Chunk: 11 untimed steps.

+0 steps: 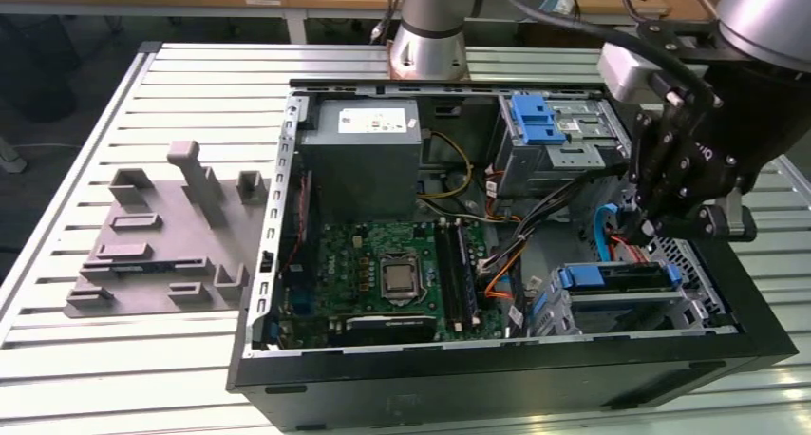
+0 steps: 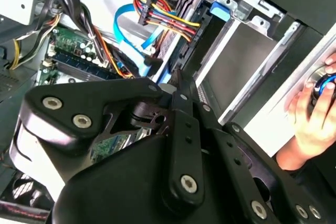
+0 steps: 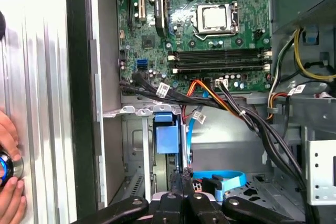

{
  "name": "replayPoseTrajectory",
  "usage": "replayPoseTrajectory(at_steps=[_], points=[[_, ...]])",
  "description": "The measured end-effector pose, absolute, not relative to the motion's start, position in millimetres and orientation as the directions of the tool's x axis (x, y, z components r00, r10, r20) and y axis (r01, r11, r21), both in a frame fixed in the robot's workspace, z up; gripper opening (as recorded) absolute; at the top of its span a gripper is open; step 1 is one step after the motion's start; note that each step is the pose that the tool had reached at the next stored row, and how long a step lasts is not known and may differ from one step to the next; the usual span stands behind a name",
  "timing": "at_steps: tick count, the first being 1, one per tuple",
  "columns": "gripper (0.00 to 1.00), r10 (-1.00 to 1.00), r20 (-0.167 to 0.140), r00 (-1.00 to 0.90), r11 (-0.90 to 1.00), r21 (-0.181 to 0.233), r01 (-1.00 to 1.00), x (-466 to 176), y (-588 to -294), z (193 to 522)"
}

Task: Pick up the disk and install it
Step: 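Insert the second disk wire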

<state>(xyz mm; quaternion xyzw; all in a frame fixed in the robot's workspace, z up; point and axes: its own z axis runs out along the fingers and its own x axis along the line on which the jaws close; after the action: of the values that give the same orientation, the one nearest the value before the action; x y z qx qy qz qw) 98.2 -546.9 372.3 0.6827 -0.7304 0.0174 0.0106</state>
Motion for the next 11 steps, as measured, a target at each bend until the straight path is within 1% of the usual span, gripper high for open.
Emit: replayPoseTrajectory(at_steps=[5,11], points=[[0.11,-0.997,0.039,-0.068,0.067,-0.011,-0.998,97,-542,381],[0.11,-0.997,0.040,-0.068,0.067,-0.011,-0.998,97,-526,383]])
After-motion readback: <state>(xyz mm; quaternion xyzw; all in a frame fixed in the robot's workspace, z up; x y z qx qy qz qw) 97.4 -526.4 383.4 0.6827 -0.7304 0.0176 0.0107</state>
